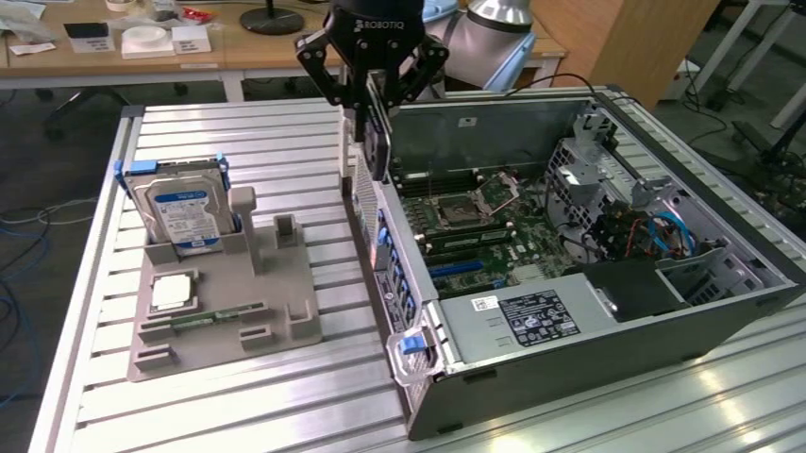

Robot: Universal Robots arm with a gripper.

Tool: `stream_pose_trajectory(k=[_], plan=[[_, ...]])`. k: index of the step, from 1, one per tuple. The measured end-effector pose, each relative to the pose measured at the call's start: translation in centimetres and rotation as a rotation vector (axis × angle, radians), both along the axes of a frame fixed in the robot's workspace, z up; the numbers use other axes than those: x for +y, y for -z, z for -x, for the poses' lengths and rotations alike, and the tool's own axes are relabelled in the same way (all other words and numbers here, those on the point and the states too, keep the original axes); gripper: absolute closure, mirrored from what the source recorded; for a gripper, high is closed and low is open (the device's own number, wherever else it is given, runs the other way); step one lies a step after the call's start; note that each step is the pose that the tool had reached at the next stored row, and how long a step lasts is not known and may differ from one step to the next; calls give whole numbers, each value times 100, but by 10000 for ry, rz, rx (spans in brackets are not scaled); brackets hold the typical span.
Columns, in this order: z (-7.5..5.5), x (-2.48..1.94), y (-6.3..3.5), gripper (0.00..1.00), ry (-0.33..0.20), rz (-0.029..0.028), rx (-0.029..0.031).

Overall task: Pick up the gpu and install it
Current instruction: 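Pick up the gpu and move the gpu toward the slot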

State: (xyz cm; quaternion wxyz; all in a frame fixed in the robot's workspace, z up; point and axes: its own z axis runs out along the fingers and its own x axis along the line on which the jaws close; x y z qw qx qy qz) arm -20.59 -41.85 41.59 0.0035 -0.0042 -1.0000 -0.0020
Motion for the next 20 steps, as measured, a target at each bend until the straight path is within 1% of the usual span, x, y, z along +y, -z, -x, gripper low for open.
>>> stream_pose_trajectory(k=[20], plan=[[-193, 0, 0, 72, 31, 0, 0]])
